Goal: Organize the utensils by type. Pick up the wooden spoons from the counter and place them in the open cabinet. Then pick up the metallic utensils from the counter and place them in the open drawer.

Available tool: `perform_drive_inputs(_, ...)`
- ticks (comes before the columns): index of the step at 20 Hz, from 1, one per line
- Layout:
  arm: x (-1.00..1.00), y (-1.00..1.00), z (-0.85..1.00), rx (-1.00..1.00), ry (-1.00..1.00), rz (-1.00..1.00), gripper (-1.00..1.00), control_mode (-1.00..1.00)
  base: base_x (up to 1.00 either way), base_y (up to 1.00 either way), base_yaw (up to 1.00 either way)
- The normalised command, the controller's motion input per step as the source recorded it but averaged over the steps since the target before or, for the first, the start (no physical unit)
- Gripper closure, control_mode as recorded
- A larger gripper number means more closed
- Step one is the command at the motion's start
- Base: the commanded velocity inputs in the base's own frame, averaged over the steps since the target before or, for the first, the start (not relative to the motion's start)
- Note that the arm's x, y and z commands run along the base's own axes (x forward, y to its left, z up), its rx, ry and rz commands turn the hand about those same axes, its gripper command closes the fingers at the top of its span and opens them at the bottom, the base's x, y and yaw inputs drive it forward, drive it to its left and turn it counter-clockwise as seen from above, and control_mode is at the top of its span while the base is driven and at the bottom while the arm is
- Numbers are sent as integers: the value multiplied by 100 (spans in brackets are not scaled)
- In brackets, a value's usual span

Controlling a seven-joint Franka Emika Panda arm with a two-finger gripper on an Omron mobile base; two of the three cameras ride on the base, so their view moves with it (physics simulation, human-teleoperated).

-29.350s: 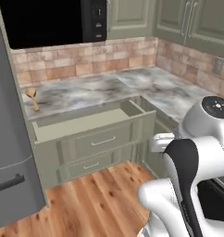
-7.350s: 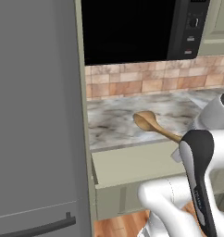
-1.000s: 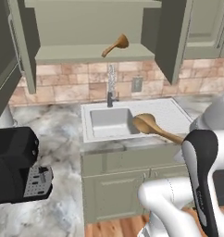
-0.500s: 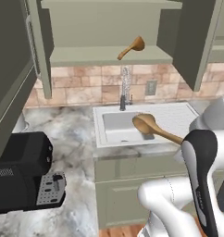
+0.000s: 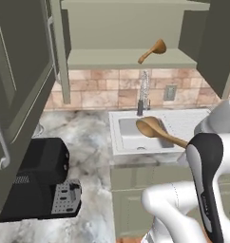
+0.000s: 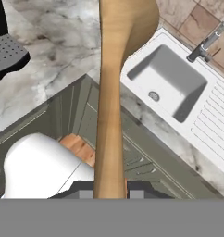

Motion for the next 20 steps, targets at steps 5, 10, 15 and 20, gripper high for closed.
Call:
perform_drive_inputs(5,0,0,0,0,0,0,100,100,39,2,11)
perform_drive_inputs(10,0,0,0,0,0,0,100,100,19,0,10)
perform_drive_inputs(15,0,0,0,0,0,0,100,100,24,0,11)
perform_drive_inputs(20,0,0,0,0,0,0,100,100,34,0,12)
